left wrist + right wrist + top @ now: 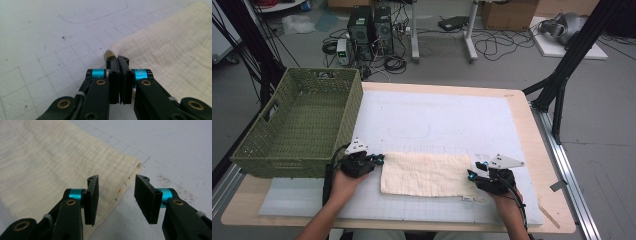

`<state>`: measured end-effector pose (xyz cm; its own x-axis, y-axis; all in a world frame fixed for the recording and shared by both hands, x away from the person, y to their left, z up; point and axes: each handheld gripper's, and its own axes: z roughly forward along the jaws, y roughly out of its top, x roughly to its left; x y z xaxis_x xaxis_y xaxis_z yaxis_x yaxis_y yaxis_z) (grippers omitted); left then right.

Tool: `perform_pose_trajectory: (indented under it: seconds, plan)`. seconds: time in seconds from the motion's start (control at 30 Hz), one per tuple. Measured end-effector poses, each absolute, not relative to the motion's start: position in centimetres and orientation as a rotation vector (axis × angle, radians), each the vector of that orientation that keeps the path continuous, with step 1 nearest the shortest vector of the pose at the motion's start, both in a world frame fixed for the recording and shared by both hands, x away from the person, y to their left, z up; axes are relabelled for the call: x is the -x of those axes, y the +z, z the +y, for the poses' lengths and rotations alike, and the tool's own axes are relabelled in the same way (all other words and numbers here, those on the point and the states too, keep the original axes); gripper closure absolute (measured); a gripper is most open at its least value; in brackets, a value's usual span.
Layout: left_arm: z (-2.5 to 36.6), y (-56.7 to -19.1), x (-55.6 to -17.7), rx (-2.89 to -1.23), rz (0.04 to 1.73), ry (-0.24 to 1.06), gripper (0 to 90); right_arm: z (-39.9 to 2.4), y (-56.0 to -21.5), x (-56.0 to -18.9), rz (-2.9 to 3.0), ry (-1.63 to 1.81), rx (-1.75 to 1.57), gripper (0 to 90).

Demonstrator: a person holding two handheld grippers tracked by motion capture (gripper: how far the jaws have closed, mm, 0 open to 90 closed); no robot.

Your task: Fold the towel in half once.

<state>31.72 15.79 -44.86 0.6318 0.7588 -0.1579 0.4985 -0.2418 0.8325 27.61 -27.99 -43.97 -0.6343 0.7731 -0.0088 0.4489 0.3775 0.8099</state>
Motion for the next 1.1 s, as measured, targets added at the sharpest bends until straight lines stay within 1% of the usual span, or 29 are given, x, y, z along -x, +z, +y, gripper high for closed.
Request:
perform_pose_trajectory:
  seconds: [0.03, 0.07, 0.13, 0.2, 0.27, 0.3, 0.37, 0.5, 0.63, 0.67, 0.77, 0.8, 0.83, 0.87, 0.9, 0.93, 0.97, 1.0, 1.1]
  plan:
    - [15.9, -44.8, -31.7, -1.906, 0.999, 0.338, 86.2, -28.0, -44.0, -27.7, 2.248, 1.143, -1.06, 53.7]
    - [15.9, -44.8, -31.8, -1.899, 1.004, 0.324, 82.8, -27.9, -44.0, -27.7, 2.24, 1.136, -1.073, 53.5]
    - [15.8, -44.7, -31.7, -1.892, 1.01, 0.314, 70.7, -28.0, -43.9, -27.9, 2.224, 1.128, -1.078, 52.5]
    - [15.7, -44.5, -31.6, -1.892, 0.987, 0.333, 66.9, -28.1, -43.9, -28.2, 2.21, 1.115, -1.076, 52.1]
    - [15.5, -44.3, -31.8, -1.877, 0.981, 0.344, 59.1, -28.3, -43.7, -28.5, 2.199, 1.113, -1.078, 51.8]
    - [15.5, -44.2, -31.9, -1.871, 0.978, 0.344, 57.2, -28.4, -43.6, -28.8, 2.193, 1.12, -1.082, 51.2]
    - [15.5, -44.2, -32.3, -1.821, 0.969, 0.364, 52.3, -28.4, -43.5, -29.4, 2.194, 1.129, -1.073, 50.7]
    - [15.0, -44.0, -33.8, -1.854, 0.978, 0.363, 46.1, -27.7, -43.6, -31.2, 2.224, 1.165, -1.029, 49.2]
    - [14.2, -44.0, -35.2, -1.888, 0.968, 0.335, 45.3, -27.0, -44.2, -32.9, 2.264, 1.189, -1.054, 49.9]
    - [13.9, -44.2, -35.5, -1.903, 0.977, 0.322, 45.4, -27.0, -44.5, -33.3, 2.278, 1.194, -1.063, 51.8]
    - [13.5, -44.8, -35.8, -1.955, 0.98, 0.294, 46.2, -26.7, -45.0, -33.8, 2.352, 1.158, -1.055, 61.5]
    - [13.4, -45.0, -35.8, -1.975, 0.975, 0.276, 48.1, -26.6, -45.0, -33.7, 2.359, 1.154, -1.05, 64.7]
    - [13.4, -45.1, -35.7, -1.999, 0.964, 0.278, 52.1, -26.7, -45.0, -33.7, 2.364, 1.154, -1.042, 68.2]
    - [13.3, -45.1, -35.6, -2.009, 0.955, 0.297, 54.1, -26.7, -45.0, -33.6, 2.365, 1.151, -1.045, 71.6]
    - [13.3, -45.0, -35.5, -2.028, 0.942, 0.301, 68.0, -26.8, -45.0, -33.5, 2.364, 1.148, -1.059, 77.5]
    - [13.3, -45.0, -35.3, -2.04, 0.929, 0.309, 76.8, -27.0, -45.0, -33.5, 2.361, 1.148, -1.064, 79.9]
    - [13.3, -44.9, -35.2, -2.042, 0.928, 0.308, 78.4, -27.1, -45.0, -33.4, 2.36, 1.15, -1.068, 81.9]
    - [13.3, -44.9, -35.1, -2.047, 0.928, 0.32, 85.4, -27.2, -45.0, -33.3, 2.361, 1.149, -1.085, 83.1]
    - [13.2, -44.7, -34.9, -2.016, 0.944, 0.375, 86.2, -26.9, -44.8, -32.7, 2.344, 1.101, -1.072, 84.1]
